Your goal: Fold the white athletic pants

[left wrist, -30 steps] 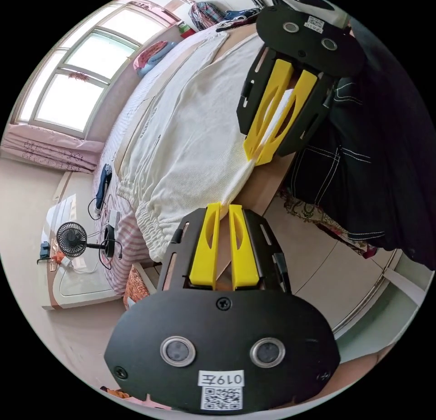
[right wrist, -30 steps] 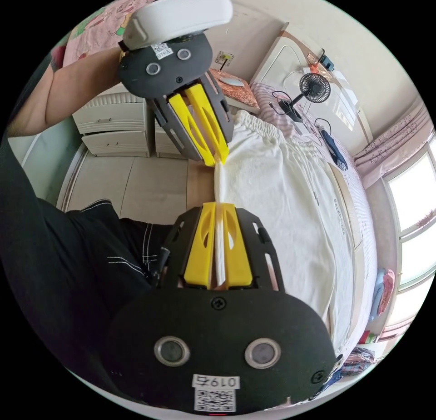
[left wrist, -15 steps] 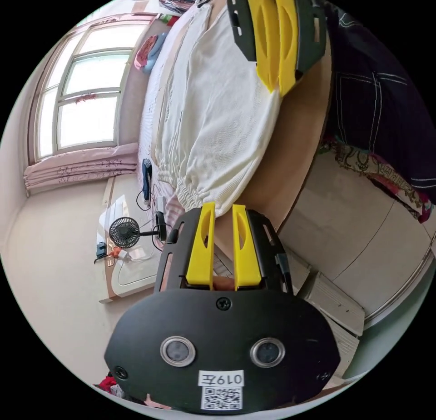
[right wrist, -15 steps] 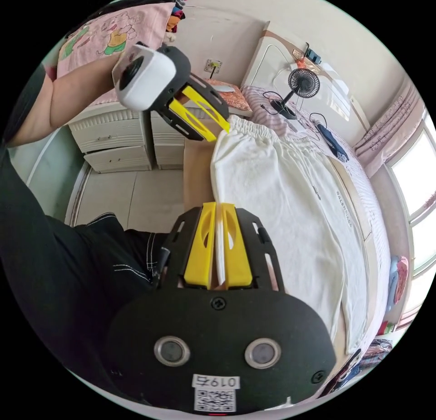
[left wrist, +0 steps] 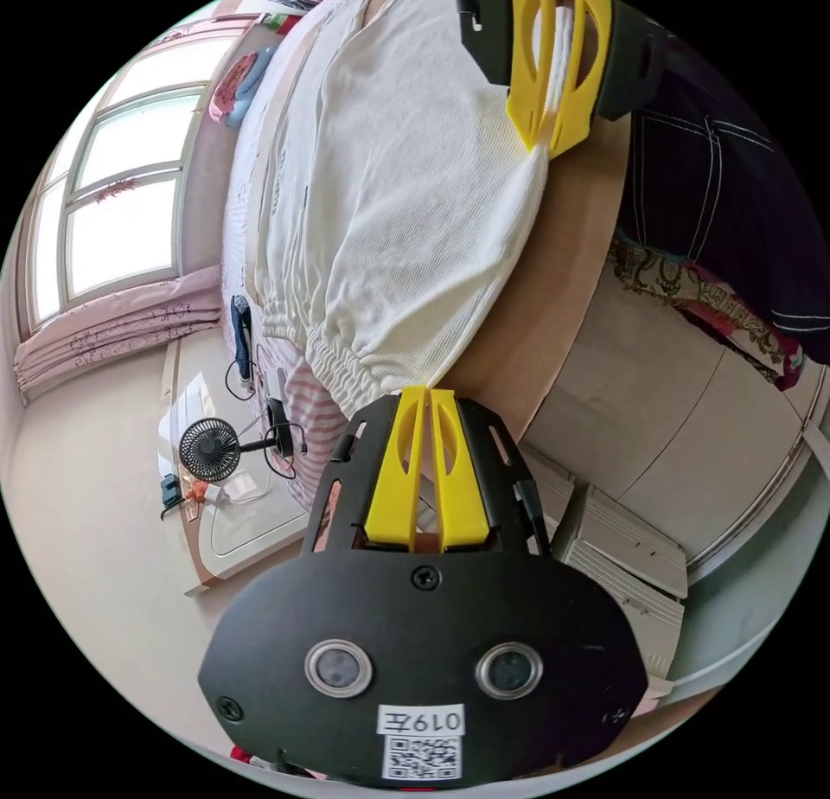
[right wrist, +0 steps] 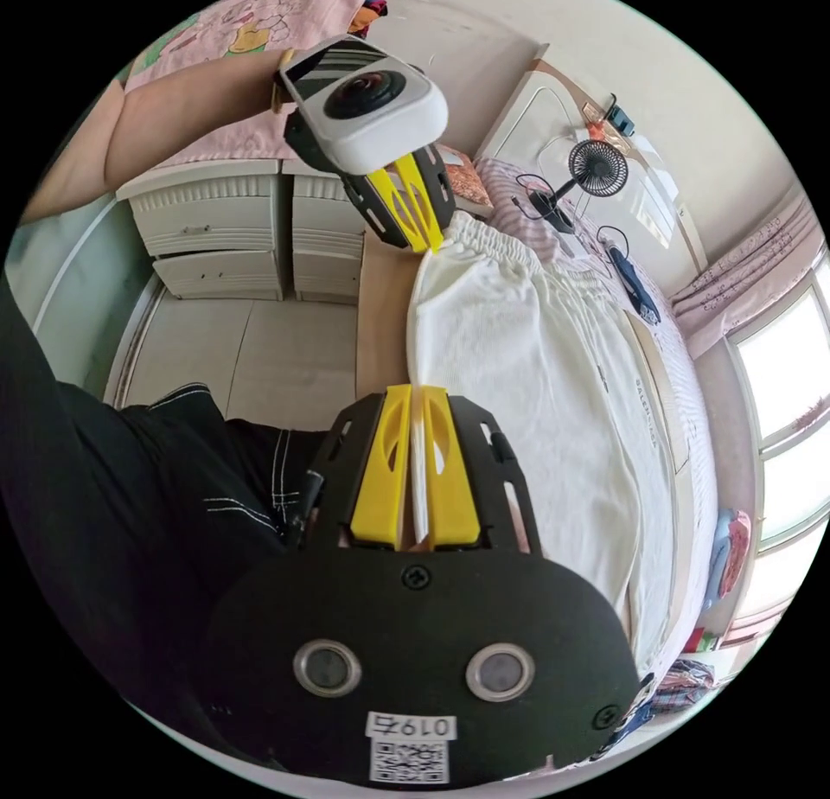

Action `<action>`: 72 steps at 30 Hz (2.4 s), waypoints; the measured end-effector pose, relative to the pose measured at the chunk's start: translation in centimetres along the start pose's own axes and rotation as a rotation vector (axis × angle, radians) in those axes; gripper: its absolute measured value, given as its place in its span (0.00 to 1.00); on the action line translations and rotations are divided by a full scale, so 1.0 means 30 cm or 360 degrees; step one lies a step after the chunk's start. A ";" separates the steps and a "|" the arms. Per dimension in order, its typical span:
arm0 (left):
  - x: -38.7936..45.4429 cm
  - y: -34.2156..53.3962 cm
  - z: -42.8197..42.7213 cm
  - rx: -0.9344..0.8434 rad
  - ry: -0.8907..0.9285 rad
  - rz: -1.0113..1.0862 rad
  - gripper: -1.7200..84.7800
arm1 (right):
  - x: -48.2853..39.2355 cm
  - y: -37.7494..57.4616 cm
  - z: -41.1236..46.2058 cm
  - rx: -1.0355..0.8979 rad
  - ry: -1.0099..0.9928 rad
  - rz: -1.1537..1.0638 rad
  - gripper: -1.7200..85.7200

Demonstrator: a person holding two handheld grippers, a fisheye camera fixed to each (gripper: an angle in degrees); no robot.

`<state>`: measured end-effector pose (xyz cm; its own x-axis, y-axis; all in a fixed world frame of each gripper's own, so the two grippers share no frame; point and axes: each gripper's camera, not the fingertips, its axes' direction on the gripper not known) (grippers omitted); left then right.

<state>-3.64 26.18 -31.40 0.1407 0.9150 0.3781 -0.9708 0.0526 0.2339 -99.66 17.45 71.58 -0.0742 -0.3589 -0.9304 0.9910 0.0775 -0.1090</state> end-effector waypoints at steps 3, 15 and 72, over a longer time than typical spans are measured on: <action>-0.013 -0.006 0.014 -0.0007 0.0027 -0.0004 0.03 | 0.025 0.022 0.008 0.0013 -0.0029 0.0008 0.03; -0.115 0.023 0.077 -0.0004 0.0171 -0.0186 0.02 | 0.106 0.145 0.031 0.0059 -0.0057 -0.0053 0.09; -0.928 -0.319 0.626 0.0823 0.0663 -0.0540 0.04 | 1.168 0.696 0.357 0.0173 -0.0171 0.0796 0.01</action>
<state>5.38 -7.31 -27.33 0.2315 0.9632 -0.1365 -0.6575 0.2583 0.7078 -80.39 -3.48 40.46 0.4176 -0.3963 -0.8177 0.9085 0.1690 0.3821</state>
